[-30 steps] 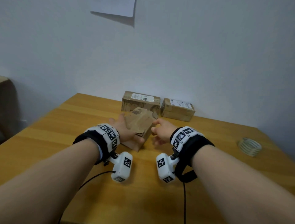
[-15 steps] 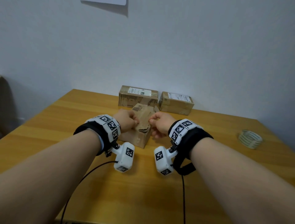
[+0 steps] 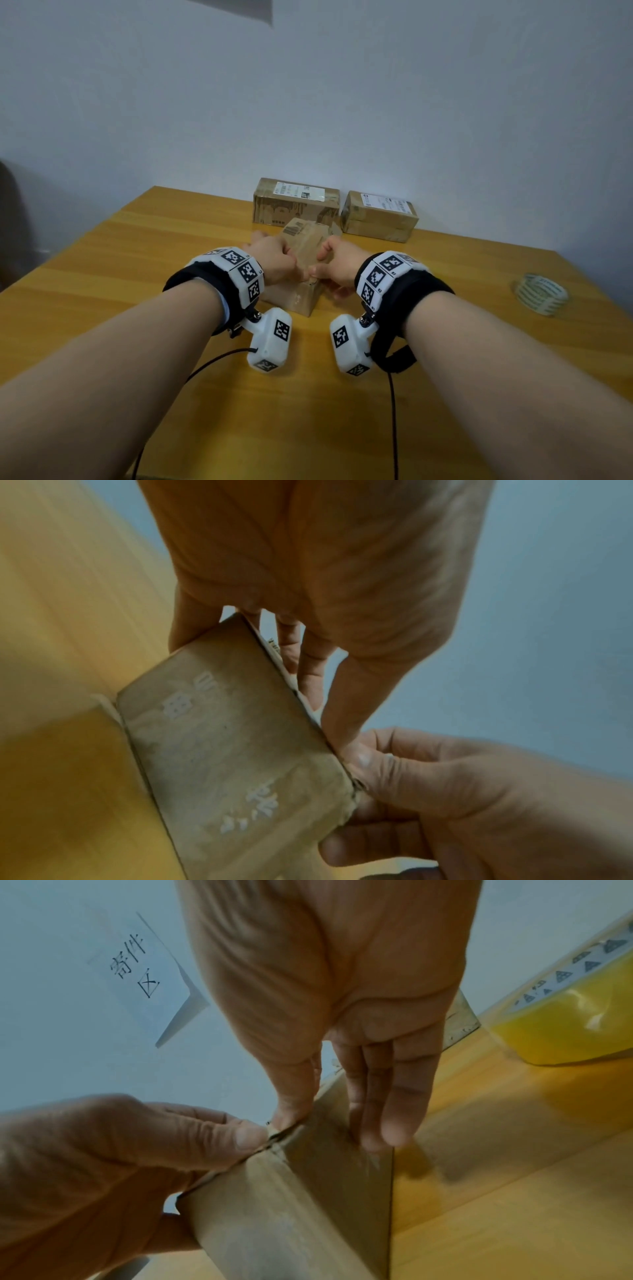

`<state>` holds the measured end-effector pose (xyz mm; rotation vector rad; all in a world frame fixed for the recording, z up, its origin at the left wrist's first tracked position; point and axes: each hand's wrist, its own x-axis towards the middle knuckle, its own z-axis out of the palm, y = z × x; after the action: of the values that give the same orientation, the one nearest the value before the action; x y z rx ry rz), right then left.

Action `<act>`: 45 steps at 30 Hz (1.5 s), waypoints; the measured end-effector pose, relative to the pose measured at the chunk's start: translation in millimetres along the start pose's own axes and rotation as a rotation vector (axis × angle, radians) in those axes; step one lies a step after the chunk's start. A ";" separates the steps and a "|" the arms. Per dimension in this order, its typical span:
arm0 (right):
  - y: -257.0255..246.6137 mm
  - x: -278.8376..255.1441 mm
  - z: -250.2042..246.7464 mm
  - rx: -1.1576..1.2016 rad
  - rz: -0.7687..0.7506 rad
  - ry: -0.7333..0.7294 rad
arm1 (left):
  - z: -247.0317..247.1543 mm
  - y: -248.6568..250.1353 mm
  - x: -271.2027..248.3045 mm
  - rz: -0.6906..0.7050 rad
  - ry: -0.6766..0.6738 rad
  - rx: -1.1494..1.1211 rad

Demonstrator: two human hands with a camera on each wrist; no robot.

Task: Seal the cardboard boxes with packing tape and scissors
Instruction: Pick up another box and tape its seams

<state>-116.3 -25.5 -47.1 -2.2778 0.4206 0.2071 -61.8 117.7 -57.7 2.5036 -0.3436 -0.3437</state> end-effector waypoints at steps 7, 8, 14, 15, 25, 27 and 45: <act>6.5 1.2 -1.7 0.090 0.073 -0.102 | -4.3 -0.8 5.7 0.045 -0.072 -0.045; 8.1 1.6 -0.5 0.110 0.079 -0.104 | -5.0 -0.1 7.3 0.058 -0.092 -0.050; 1.6 13.6 8.2 -0.032 0.061 0.034 | -3.6 4.4 19.5 0.161 -0.071 -0.046; 1.7 15.5 7.8 -0.023 0.069 0.037 | -3.4 7.1 21.0 0.162 -0.062 -0.009; 10.4 16.1 4.0 0.101 0.129 0.015 | 15.7 13.9 13.3 0.132 -0.022 0.131; 9.4 15.7 5.0 0.106 0.135 0.021 | 14.1 13.7 13.8 0.140 -0.016 0.128; 30.3 -1.4 -30.1 -0.005 0.054 0.141 | 15.4 13.5 16.3 0.124 -0.040 0.002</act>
<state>-128.2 -66.6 -47.3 -2.2956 0.5558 0.0746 -53.8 93.9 -64.9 2.4665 -0.5133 -0.3436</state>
